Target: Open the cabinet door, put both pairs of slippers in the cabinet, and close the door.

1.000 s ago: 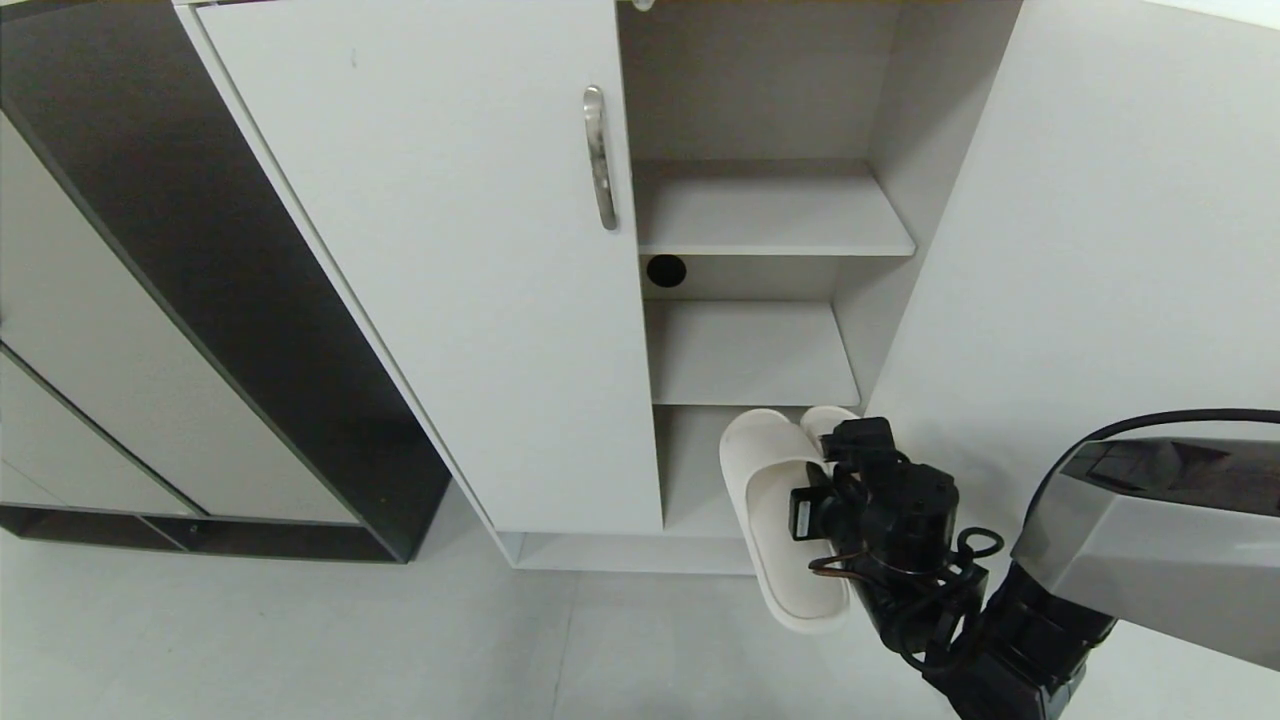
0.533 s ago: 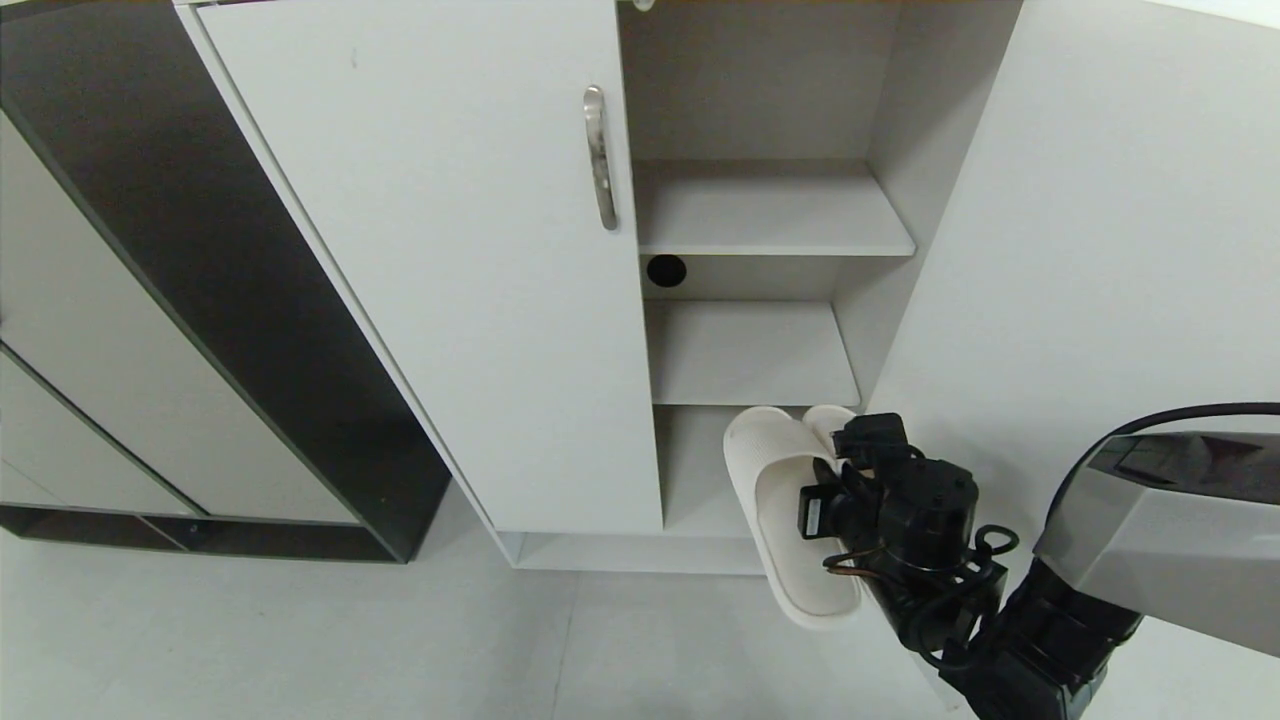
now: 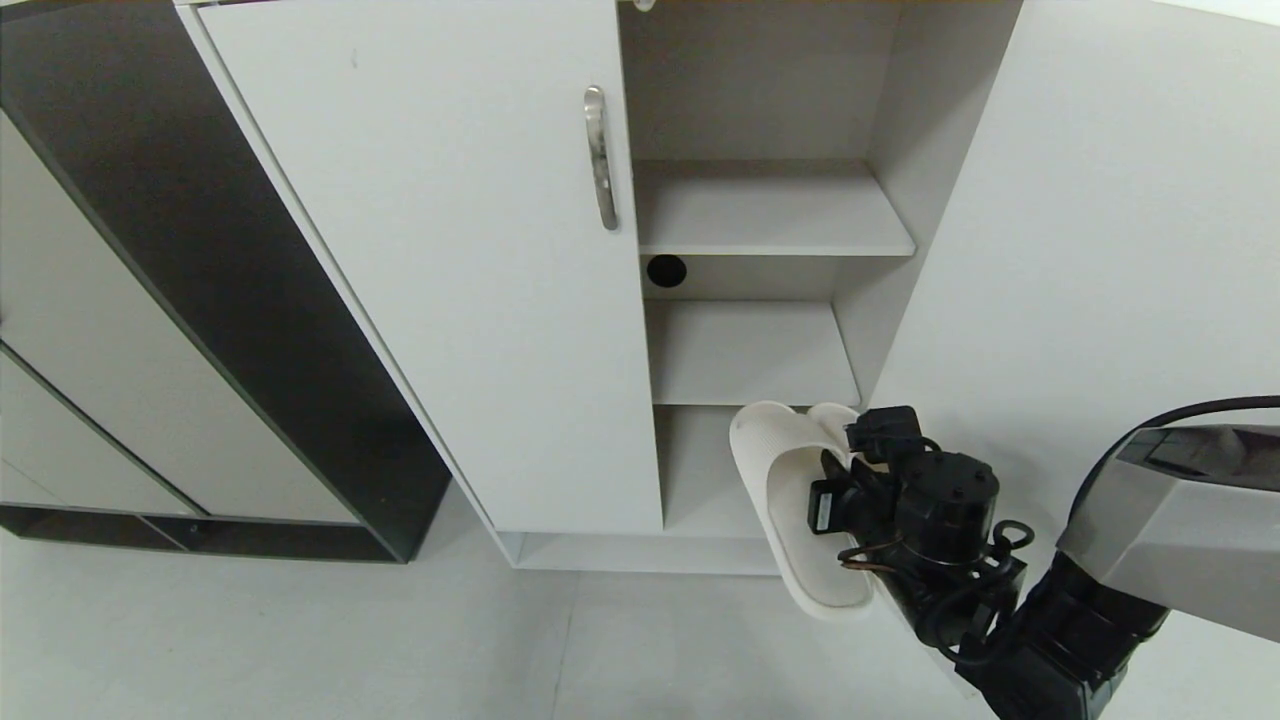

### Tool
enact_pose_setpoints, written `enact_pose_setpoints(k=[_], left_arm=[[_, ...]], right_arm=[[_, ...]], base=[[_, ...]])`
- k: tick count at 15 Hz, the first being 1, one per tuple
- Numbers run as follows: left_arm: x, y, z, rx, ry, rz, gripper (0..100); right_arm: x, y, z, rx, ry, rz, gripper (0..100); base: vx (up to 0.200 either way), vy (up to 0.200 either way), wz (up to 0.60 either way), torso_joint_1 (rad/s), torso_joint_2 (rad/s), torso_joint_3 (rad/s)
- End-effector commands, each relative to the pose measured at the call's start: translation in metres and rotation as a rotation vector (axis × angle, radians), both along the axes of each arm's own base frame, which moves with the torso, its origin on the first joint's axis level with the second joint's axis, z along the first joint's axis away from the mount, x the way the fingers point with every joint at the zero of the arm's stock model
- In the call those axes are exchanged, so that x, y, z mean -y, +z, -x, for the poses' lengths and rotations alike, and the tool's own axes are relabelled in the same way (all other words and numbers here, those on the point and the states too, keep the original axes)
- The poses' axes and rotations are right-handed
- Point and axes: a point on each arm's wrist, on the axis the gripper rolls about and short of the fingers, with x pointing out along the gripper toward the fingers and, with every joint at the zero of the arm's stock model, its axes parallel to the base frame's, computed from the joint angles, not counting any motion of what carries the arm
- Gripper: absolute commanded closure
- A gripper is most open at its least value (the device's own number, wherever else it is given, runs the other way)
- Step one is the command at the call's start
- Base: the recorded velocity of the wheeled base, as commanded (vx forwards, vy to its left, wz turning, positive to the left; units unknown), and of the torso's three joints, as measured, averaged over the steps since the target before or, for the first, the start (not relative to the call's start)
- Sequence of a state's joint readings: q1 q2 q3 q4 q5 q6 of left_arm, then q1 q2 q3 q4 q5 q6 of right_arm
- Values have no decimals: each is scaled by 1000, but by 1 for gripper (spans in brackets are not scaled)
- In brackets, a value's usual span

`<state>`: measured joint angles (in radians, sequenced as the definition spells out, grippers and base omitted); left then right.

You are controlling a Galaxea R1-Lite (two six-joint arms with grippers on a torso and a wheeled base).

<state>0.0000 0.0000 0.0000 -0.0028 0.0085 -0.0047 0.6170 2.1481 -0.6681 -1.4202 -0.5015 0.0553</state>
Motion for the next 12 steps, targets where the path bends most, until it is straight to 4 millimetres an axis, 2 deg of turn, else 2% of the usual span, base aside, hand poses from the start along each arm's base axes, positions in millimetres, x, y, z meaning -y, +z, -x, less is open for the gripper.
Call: enact_pose_setpoints(k=[1, 4, 5, 7, 8, 12], left_arm=[[0, 0, 0, -1, 1, 1, 100], [0, 0, 0, -1, 2, 0, 100], [0, 0, 0, -1, 2, 0, 100], [0, 0, 0, -1, 2, 0, 100], [0, 0, 0, -1, 1, 0, 100], [0, 0, 0, -1, 2, -2, 100]], right_arm=[[0, 1, 0, 1, 0, -1, 100], [-1, 0, 1, 0, 3, 2, 100], [-6, -2, 8, -3, 27, 22, 100], [-33, 8, 27, 52, 100, 45, 100], [-46, 14, 30, 60, 72, 47, 100], [-77, 30, 8, -17, 3, 31, 100]], base=[[0, 0, 0, 0, 0, 0], [0, 0, 0, 0, 0, 0], [0, 0, 0, 0, 0, 0], [0, 0, 0, 0, 0, 0], [0, 0, 0, 0, 0, 0], [0, 0, 0, 0, 0, 0]])
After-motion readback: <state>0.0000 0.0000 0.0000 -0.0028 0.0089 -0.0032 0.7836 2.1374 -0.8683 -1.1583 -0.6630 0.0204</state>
